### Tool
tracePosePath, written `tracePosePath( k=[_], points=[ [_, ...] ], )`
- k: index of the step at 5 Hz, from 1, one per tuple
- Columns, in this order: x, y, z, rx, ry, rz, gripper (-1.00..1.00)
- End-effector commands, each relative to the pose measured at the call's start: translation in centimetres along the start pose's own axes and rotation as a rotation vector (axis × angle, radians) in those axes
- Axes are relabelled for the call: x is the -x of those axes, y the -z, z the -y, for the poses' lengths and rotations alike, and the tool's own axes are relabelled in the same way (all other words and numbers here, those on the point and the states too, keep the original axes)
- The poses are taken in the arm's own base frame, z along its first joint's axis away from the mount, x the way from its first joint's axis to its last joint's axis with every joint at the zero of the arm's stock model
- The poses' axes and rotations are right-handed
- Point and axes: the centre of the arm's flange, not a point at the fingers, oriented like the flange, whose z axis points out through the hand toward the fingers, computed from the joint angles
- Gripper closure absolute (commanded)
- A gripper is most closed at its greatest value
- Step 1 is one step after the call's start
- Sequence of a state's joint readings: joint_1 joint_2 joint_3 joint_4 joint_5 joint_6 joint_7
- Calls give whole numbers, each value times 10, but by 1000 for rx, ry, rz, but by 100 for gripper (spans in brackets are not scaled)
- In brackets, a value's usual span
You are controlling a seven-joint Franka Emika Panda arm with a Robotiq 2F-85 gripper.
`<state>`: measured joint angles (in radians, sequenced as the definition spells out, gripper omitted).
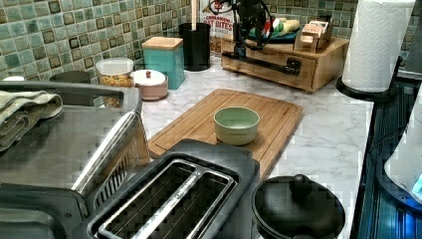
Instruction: Open the drawer.
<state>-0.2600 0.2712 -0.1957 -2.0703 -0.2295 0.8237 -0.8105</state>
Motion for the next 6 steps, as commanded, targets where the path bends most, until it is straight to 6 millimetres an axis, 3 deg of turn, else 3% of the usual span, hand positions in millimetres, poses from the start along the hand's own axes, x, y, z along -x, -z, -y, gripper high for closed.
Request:
tracePosePath(
  k=[1,2,3,6],
  points=[
    [22,9,-20,85,1,-49,-100],
    [38,-18,-35,75,16,-80,-100],
    [45,-35,-36,40,-17,-83,-100],
    [42,-60,-9,-2,-65,-101,-100]
  ],
)
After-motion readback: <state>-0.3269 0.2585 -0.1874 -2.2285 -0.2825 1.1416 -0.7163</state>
